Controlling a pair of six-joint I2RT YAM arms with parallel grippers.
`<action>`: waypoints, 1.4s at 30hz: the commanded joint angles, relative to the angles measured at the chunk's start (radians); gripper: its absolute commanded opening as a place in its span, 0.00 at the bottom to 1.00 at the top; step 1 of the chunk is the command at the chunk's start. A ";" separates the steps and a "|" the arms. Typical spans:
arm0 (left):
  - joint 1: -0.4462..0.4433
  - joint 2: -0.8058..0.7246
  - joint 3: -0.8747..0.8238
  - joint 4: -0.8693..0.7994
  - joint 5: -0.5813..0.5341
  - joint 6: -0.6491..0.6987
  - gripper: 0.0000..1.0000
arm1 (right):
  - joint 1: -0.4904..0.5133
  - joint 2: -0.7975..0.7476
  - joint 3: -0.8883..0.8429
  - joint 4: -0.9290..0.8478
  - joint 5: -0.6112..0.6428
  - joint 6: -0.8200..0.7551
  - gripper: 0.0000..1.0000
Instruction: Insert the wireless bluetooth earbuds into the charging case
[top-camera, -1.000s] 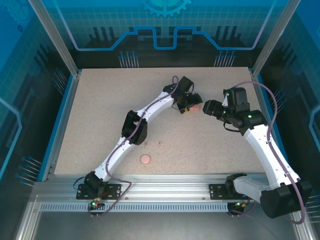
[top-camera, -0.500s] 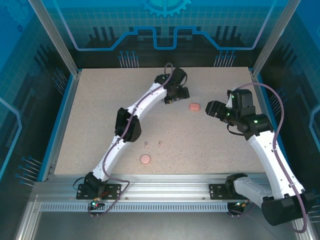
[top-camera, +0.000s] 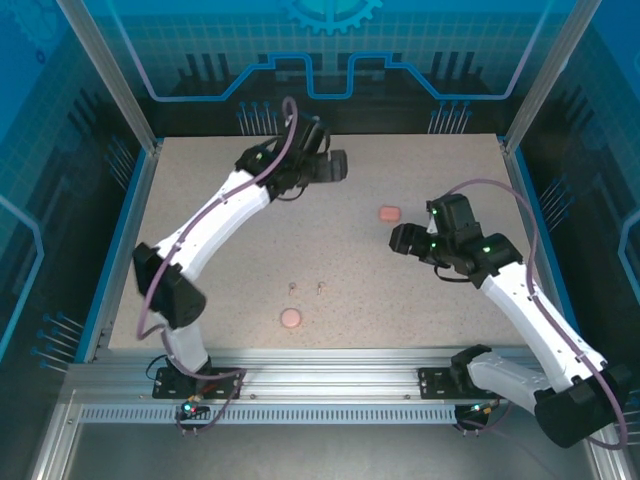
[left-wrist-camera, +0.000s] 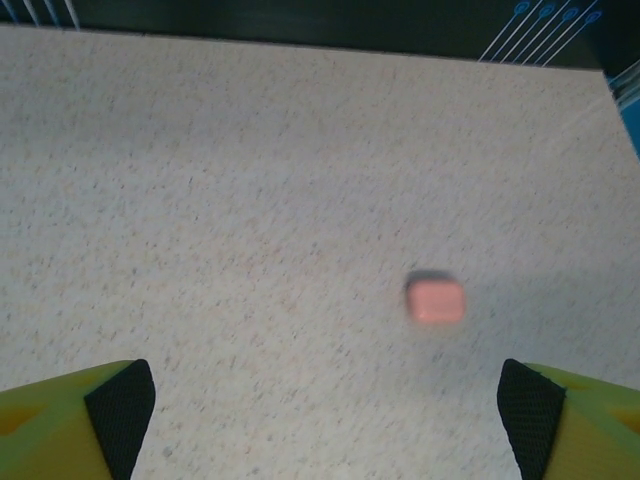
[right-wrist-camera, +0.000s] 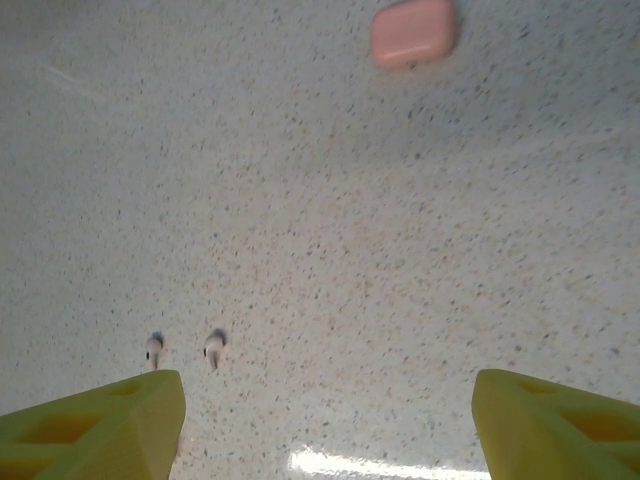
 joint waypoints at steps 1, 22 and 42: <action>0.014 -0.170 -0.243 0.273 0.018 0.000 0.93 | 0.079 0.022 -0.012 0.013 0.071 0.076 0.77; 0.281 -0.755 -0.987 0.586 0.042 -0.257 0.99 | 0.628 0.708 0.331 -0.098 0.175 0.675 0.78; 0.562 -0.713 -0.973 0.549 0.309 -0.347 0.99 | 0.761 1.128 0.740 -0.255 0.058 0.773 0.78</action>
